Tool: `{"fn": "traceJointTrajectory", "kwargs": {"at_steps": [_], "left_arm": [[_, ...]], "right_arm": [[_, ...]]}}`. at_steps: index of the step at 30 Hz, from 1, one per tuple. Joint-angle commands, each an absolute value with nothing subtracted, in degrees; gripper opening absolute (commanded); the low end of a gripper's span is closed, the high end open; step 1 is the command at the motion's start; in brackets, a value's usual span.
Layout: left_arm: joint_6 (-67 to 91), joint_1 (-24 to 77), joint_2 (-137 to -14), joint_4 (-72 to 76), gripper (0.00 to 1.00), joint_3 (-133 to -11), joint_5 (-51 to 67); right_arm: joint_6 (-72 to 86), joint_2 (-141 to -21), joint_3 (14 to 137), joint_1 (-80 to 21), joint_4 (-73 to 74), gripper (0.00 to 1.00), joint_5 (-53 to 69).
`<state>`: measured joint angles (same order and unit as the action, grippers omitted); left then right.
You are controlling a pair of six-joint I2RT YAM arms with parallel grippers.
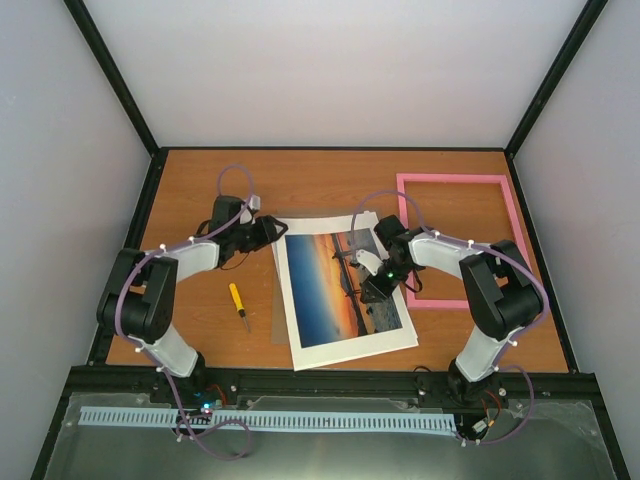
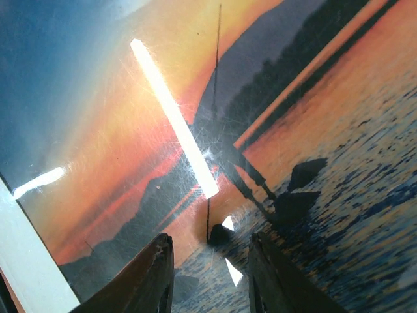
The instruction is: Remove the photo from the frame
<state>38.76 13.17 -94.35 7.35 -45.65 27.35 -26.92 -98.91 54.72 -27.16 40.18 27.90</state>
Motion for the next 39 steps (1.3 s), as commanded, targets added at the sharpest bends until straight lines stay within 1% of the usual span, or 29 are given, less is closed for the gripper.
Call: {"fn": "traceJointTrajectory", "kwargs": {"at_steps": [1, 6, 25, 33, 39], "left_arm": [[40.3, 12.8, -91.4, 9.2, 0.51, -45.1, 30.8], [40.2, 13.2, -91.3, 9.5, 0.51, -44.2, 32.3], [40.7, 18.2, -85.3, 9.7, 0.50, -35.4, 29.5], [41.3, 19.7, -85.0, 10.7, 0.41, -34.0, 30.7], [42.0, 20.0, -85.4, 13.4, 0.29, -32.5, 31.3]], "right_arm": [[-26.4, -102.8, 52.6, -27.9, 40.4, 0.34, 22.2], [-26.3, -102.9, 52.7, -27.9, 40.5, 0.34, 22.1], [-26.2, -104.0, 53.3, -27.9, 40.7, 0.34, 21.5], [-26.2, -103.9, 53.7, -27.9, 41.0, 0.34, 21.6], [-26.2, -103.5, 53.7, -27.9, 41.0, 0.34, 21.1]]}}
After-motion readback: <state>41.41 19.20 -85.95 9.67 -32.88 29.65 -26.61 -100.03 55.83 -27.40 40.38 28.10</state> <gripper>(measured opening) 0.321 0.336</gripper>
